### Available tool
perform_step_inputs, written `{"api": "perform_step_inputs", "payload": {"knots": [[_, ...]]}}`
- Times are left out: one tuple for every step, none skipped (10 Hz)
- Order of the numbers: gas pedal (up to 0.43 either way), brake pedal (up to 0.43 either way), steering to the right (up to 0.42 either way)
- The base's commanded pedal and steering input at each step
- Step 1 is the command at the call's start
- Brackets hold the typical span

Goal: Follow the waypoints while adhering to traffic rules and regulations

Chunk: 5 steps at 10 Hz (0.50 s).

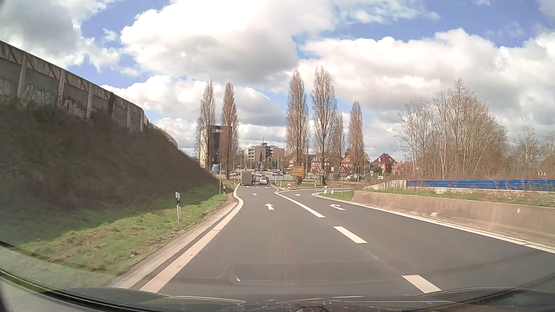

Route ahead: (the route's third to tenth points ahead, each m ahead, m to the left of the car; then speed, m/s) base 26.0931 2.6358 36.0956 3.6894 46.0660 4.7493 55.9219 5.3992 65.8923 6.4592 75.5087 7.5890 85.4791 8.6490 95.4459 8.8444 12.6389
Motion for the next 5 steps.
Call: {"api": "perform_step_inputs", "payload": {"knots": [[0.150,0.000,-0.007],[0.118,0.000,-0.008],[0.087,0.000,-0.008],[0.087,0.000,-0.008],[0.087,0.000,-0.008]]}}
